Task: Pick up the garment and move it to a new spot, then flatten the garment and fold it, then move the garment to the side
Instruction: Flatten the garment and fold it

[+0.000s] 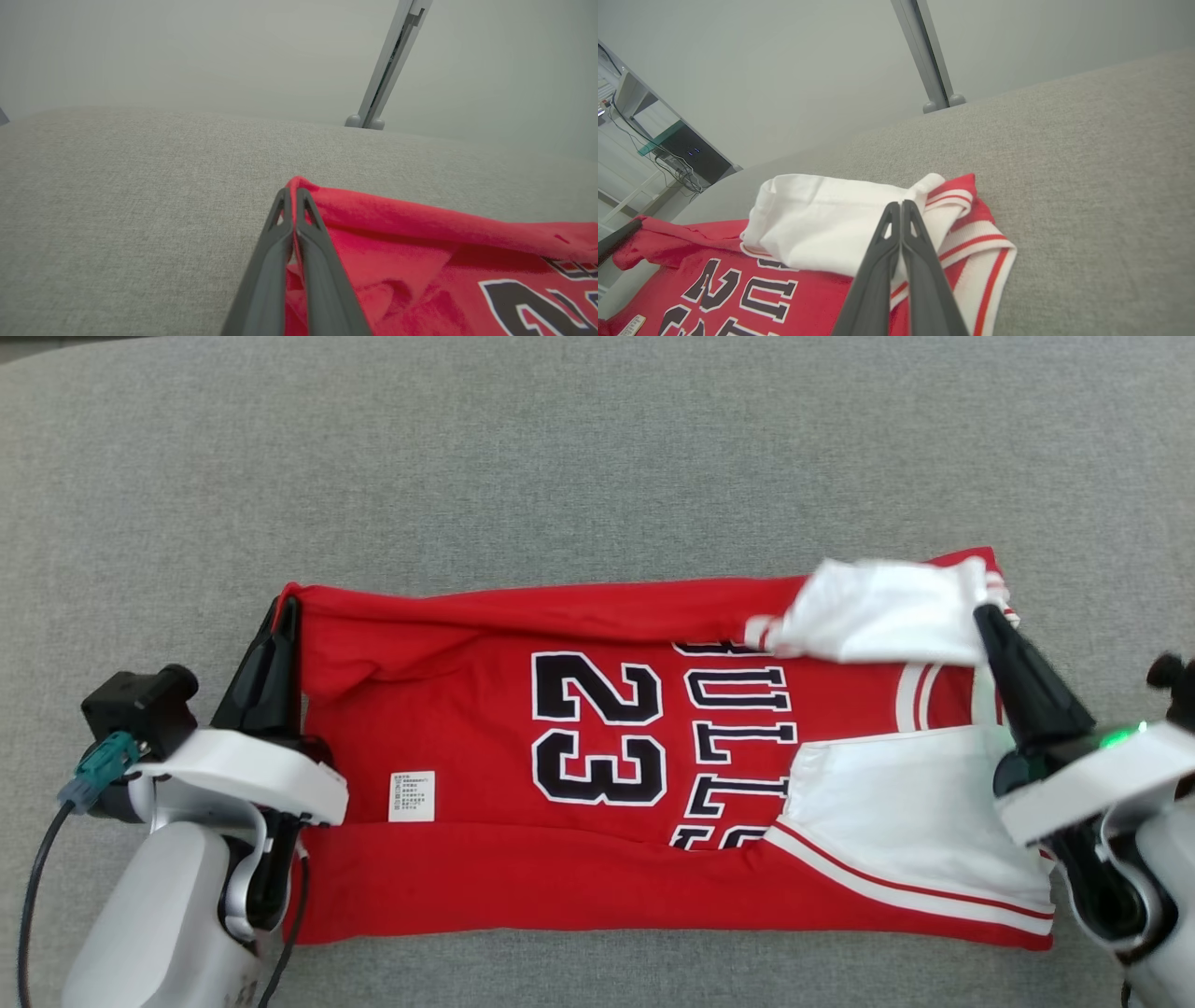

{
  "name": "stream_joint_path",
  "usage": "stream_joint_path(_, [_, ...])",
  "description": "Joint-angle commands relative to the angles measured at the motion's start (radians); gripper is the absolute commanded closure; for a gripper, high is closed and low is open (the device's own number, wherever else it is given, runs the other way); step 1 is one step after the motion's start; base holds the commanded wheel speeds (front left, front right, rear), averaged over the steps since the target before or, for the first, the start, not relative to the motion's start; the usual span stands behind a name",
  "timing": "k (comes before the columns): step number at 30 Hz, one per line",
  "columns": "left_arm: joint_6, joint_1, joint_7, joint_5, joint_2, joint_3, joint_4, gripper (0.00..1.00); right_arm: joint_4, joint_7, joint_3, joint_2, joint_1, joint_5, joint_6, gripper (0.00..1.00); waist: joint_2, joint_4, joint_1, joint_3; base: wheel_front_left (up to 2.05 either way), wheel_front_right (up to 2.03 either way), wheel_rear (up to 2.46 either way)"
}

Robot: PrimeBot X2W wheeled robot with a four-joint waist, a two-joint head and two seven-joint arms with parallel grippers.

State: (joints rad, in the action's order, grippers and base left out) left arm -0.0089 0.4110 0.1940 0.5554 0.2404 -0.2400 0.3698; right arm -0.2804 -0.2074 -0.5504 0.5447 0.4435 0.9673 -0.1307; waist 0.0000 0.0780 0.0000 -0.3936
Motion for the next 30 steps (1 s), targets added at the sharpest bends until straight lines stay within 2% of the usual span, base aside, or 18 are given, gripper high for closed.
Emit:
stream_joint_path(1, [0.013,-0.031,-0.01,-0.015,0.029,0.0,-0.043,1.0,0.035,-0.011,0.013,-0.001,-0.058,0.003,0.0,1.0,0.0,-0.01,0.0,0.004,0.0,0.0,0.0])
stream_joint_path(9, [0.046,-0.164,-0.061,-0.033,0.093,-0.004,-0.186,1.0,0.125,-0.011,0.06,-0.028,-0.234,-0.012,0.0,1.0,0.0,-0.033,0.0,0.022,0.0,0.0,0.0])
stream_joint_path(16, [0.083,-0.287,-0.11,-0.016,0.11,-0.006,-0.275,1.0,0.155,0.022,0.12,-0.061,-0.357,-0.048,0.0,1.0,0.0,-0.045,0.0,0.041,0.0,0.0,0.0])
stream_joint_path(17, [0.089,-0.301,-0.118,-0.01,0.109,-0.007,-0.276,0.85,0.156,0.033,0.125,-0.069,-0.367,-0.054,0.0,0.89,0.0,-0.046,0.0,0.042,0.0,0.0,0.0])
stream_joint_path(18, [0.094,-0.311,-0.121,-0.008,0.105,-0.006,-0.274,0.1,0.158,0.04,0.129,-0.078,-0.377,-0.057,0.0,0.5,0.0,-0.047,0.0,0.044,0.0,0.0,0.0])
stream_joint_path(19, [0.099,-0.319,-0.123,-0.004,0.103,-0.006,-0.272,0.0,0.158,0.044,0.136,-0.08,-0.383,-0.077,0.0,0.0,0.0,-0.047,0.0,0.045,0.0,0.0,0.0])
stream_joint_path(25, [0.128,-0.357,-0.046,-0.01,0.073,0.011,-0.266,0.0,0.206,0.018,0.197,-0.122,-0.417,-0.224,0.0,0.0,0.0,-0.053,0.0,0.061,0.0,0.0,0.0])
stream_joint_path(30, [0.146,-0.377,0.035,-0.023,0.044,0.033,-0.297,0.0,0.308,-0.004,0.308,-0.178,-0.444,-0.388,0.0,0.0,0.0,-0.056,0.0,0.091,0.0,0.0,0.0])
